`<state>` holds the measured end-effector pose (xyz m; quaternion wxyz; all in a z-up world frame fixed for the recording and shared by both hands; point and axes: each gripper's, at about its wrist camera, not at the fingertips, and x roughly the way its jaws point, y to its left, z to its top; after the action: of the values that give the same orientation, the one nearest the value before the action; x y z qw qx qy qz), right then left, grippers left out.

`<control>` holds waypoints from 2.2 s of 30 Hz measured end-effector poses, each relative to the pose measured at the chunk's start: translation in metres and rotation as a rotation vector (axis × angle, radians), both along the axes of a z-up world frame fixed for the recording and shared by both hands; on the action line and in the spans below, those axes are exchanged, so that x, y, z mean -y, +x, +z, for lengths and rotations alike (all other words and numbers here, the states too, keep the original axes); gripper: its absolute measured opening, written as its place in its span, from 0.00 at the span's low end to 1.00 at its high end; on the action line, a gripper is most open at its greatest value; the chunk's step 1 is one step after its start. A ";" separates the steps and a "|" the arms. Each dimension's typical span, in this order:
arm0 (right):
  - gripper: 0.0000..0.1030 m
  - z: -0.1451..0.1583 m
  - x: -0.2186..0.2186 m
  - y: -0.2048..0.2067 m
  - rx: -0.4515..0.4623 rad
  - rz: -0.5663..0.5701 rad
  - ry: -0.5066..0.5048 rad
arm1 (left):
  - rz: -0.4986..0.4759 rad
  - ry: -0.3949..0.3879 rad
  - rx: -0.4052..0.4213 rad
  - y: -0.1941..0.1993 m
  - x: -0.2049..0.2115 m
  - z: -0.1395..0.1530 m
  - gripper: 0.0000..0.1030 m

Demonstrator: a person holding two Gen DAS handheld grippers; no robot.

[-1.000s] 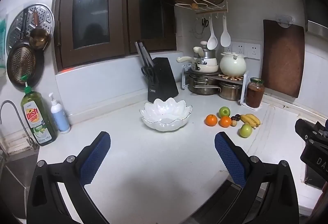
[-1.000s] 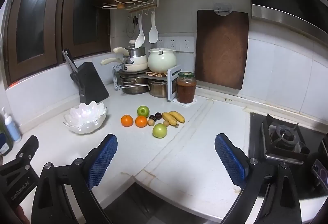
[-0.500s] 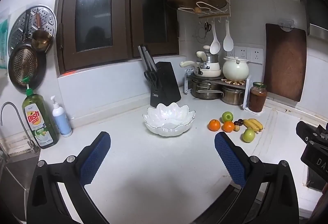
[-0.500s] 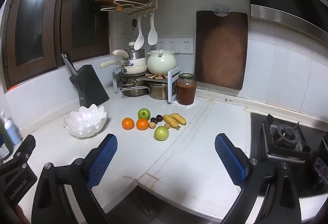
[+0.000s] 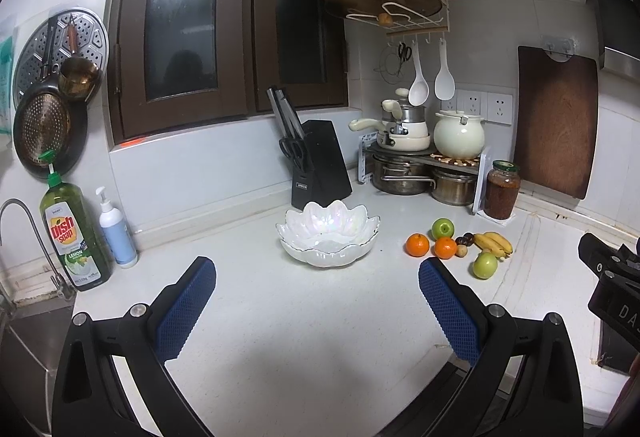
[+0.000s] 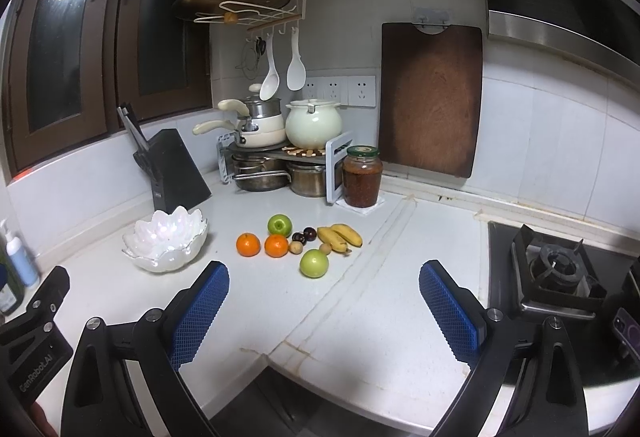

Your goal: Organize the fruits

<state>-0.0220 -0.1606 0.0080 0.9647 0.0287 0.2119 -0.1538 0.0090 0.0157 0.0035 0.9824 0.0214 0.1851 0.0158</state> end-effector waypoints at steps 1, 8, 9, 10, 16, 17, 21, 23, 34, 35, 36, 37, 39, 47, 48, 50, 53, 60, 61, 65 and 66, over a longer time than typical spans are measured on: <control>0.94 0.000 0.001 0.001 0.001 0.000 0.000 | 0.000 0.000 0.001 0.000 0.000 0.000 1.00; 0.94 0.001 0.001 0.001 0.003 -0.001 -0.002 | 0.001 0.000 -0.004 0.002 -0.002 0.001 1.00; 0.94 0.001 0.001 0.001 0.002 -0.001 -0.002 | 0.000 -0.001 -0.004 0.002 -0.002 0.000 1.00; 0.94 0.000 0.001 0.001 0.002 -0.001 -0.002 | -0.001 0.000 -0.005 0.003 -0.002 0.001 1.00; 0.94 0.001 0.004 0.001 0.002 -0.004 -0.002 | -0.003 -0.001 -0.004 0.003 0.000 -0.001 1.00; 0.94 0.001 0.005 0.001 0.003 -0.005 -0.002 | -0.004 -0.001 -0.004 0.003 0.001 -0.001 1.00; 0.94 0.001 0.007 0.001 0.003 -0.007 -0.003 | -0.005 0.000 -0.003 0.003 0.004 -0.002 1.00; 0.94 0.000 0.008 0.001 0.002 -0.008 -0.003 | -0.006 0.000 -0.003 0.004 0.005 -0.002 1.00; 0.94 -0.001 0.010 0.000 -0.001 -0.011 -0.003 | -0.009 -0.001 -0.003 0.004 0.007 -0.003 1.00; 0.94 -0.001 0.010 0.000 -0.001 -0.011 -0.003 | -0.009 -0.001 -0.003 0.004 0.007 -0.003 1.00; 0.94 -0.001 0.011 0.000 -0.001 -0.012 -0.003 | -0.009 0.000 -0.004 0.004 0.007 -0.003 1.00; 0.94 -0.001 0.010 0.000 -0.001 -0.012 -0.002 | -0.009 -0.001 -0.005 0.004 0.007 -0.003 1.00; 0.94 -0.001 0.009 0.000 -0.002 -0.012 -0.003 | -0.009 -0.001 -0.003 0.004 0.007 -0.003 1.00; 0.94 -0.001 0.010 0.001 -0.003 -0.015 -0.003 | -0.026 -0.005 -0.019 0.009 0.006 -0.004 1.00; 0.94 -0.001 0.010 0.000 -0.004 -0.015 -0.004 | -0.028 -0.007 -0.019 0.010 0.005 -0.004 1.00; 0.94 -0.001 0.011 0.001 -0.005 -0.015 -0.003 | -0.037 -0.016 -0.016 0.010 0.003 -0.005 1.00; 0.94 -0.002 0.010 0.003 -0.010 -0.018 0.000 | -0.044 -0.021 -0.011 0.011 0.000 -0.006 1.00; 0.94 -0.007 0.000 0.014 -0.030 -0.027 0.007 | -0.074 -0.008 -0.008 0.019 -0.005 -0.010 1.00; 0.94 -0.008 -0.002 0.016 -0.034 -0.032 0.008 | -0.087 -0.004 -0.007 0.021 -0.006 -0.011 1.00; 0.94 -0.013 -0.006 0.023 -0.050 -0.045 0.013 | -0.133 0.001 -0.031 0.033 -0.008 -0.016 0.99; 0.94 -0.015 -0.007 0.025 -0.055 -0.048 0.013 | -0.143 0.003 -0.035 0.035 -0.008 -0.018 0.98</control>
<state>0.0030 -0.1532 -0.0065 0.9543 0.0359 0.2385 -0.1764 0.0440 0.0238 -0.0141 0.9776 0.0363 0.2001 -0.0544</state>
